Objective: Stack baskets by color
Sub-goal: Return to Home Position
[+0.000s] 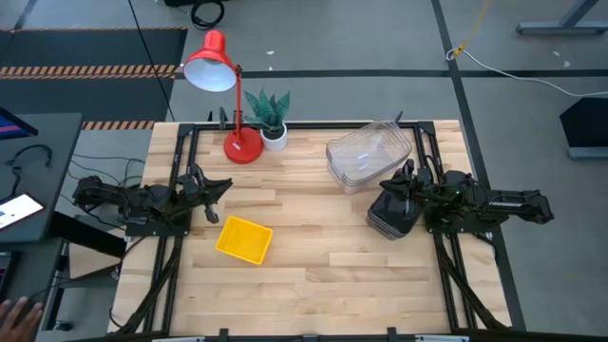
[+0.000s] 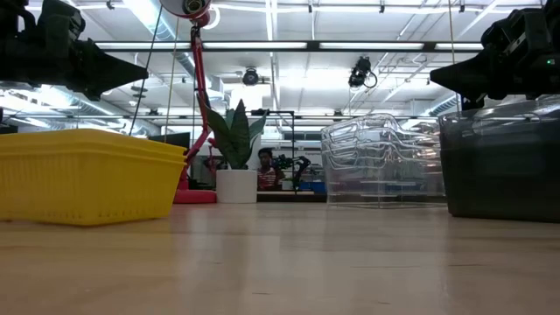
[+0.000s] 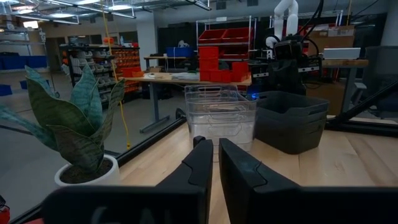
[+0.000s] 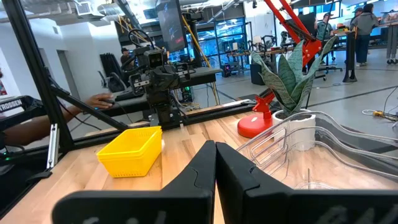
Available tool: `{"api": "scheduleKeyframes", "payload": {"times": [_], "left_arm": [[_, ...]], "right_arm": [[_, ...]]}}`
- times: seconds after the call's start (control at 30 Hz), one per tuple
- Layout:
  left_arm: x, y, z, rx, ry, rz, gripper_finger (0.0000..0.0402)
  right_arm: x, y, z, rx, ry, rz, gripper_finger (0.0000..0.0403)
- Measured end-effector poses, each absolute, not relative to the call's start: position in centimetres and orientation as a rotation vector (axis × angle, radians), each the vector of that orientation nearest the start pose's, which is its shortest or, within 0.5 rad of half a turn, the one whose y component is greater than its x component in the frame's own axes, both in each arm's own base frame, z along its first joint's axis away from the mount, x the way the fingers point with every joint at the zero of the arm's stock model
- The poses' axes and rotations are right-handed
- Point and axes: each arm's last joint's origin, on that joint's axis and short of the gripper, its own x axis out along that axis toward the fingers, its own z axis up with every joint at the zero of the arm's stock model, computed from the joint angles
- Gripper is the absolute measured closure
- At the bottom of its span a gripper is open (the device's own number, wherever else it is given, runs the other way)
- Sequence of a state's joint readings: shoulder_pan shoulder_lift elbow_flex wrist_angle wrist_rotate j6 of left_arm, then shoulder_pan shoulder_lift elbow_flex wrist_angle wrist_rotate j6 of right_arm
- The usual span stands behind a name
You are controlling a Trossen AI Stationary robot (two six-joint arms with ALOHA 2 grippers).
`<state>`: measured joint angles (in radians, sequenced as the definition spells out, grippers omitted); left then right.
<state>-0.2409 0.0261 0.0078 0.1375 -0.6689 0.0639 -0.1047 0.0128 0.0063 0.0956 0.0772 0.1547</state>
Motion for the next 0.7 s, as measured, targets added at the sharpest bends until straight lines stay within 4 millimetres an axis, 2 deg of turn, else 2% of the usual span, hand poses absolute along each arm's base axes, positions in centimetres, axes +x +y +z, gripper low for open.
{"api": "scheduleKeyframes", "payload": {"times": [0.3,0.7], "left_arm": [[9.36,-0.45,17.67,0.01,-0.094,0.431,0.0376],[9.36,-0.45,17.67,0.01,-0.094,0.431,0.0366]], "right_arm": [[9.69,-1.24,17.38,0.153,-0.103,-0.175,0.0389],[9.69,-1.24,17.38,0.153,-0.103,-0.175,0.0389]]}}
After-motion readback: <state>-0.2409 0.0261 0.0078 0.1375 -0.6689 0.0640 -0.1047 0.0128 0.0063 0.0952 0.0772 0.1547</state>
